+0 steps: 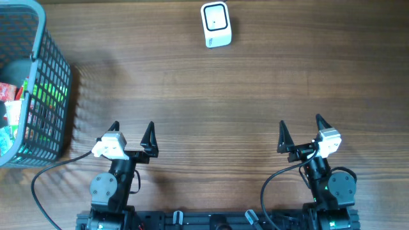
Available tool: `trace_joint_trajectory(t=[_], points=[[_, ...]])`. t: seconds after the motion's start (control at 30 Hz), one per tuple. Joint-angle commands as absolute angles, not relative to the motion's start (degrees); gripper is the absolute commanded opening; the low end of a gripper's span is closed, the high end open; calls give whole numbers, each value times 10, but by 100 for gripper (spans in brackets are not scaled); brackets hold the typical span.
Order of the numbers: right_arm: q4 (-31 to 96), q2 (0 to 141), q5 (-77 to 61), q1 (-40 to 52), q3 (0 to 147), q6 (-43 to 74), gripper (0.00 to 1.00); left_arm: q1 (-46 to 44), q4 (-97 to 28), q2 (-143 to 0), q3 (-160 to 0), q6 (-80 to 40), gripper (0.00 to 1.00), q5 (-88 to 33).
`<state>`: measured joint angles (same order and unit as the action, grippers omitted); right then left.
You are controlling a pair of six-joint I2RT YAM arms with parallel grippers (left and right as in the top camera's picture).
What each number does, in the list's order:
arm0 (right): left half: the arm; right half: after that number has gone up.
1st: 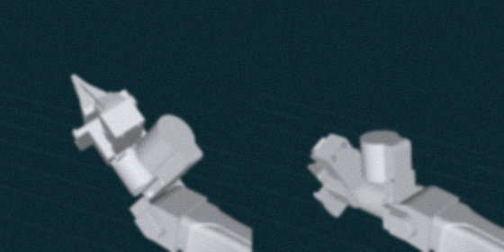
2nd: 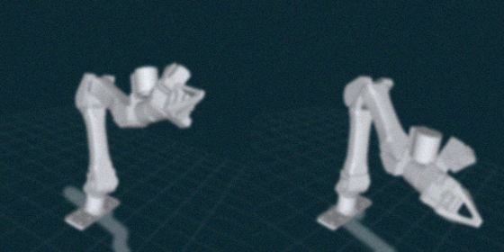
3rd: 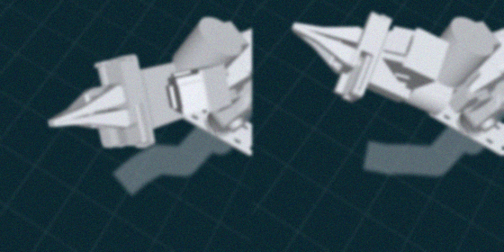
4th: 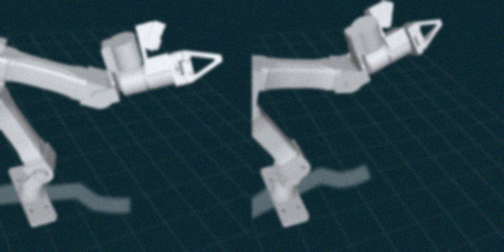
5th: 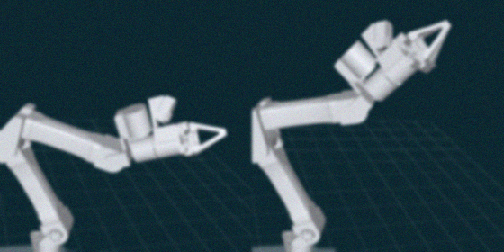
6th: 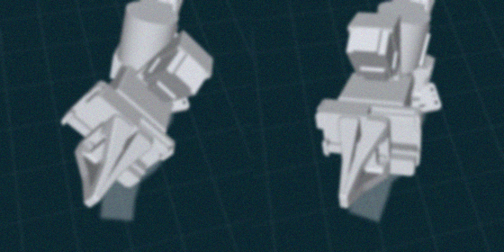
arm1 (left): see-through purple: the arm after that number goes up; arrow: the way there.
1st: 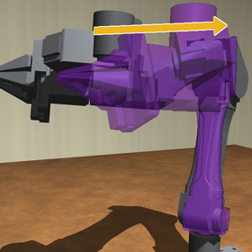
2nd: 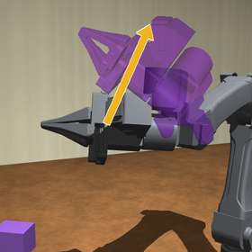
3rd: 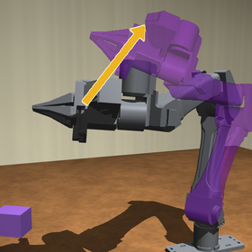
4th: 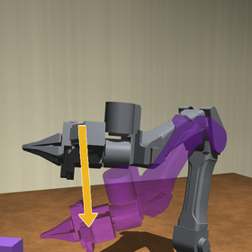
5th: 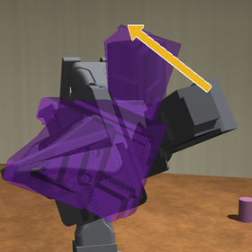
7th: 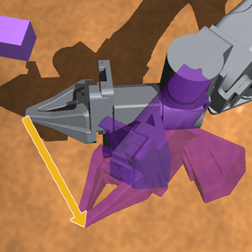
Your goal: Scan the item barcode
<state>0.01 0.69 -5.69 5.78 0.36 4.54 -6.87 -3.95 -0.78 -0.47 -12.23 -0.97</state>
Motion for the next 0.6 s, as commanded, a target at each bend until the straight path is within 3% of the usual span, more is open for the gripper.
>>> trace_joint_trajectory(t=[0.0, 0.57], points=[[-2, 8, -50, 55, 3, 49, 100, -69, -44, -3, -3, -111, 100, -17], [-2, 8, -50, 55, 3, 49, 100, -69, -43, -4, -3, -128, 100, -19]])
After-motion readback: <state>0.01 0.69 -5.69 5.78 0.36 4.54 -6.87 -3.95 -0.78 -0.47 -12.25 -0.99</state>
